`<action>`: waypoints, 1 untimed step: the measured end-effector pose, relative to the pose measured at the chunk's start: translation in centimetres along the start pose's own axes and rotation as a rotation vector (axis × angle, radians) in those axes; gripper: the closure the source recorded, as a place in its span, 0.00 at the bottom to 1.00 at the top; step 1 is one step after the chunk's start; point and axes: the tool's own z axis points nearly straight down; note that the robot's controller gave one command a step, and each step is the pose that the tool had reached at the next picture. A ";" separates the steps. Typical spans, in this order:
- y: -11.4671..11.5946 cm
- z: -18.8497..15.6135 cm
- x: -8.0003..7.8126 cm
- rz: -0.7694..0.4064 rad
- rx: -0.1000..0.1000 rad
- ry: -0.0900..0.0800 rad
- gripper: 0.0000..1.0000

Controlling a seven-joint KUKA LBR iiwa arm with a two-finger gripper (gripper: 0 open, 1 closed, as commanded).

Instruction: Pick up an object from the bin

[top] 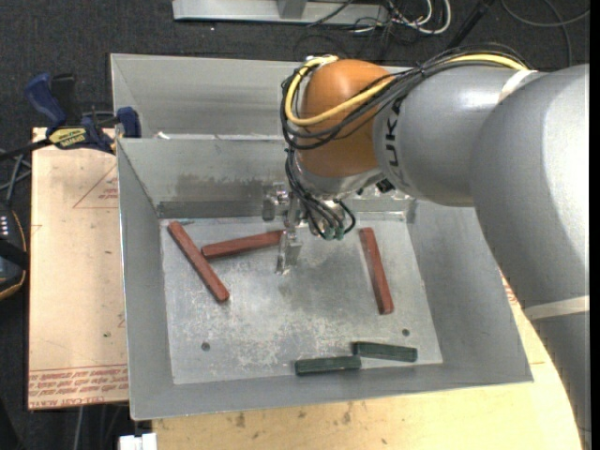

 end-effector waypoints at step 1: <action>4.0 4.1 0.5 -0.169 -0.002 0.006 1.00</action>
Offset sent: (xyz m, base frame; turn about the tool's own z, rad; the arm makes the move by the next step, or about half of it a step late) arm 0.0000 0.0000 0.0000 0.0000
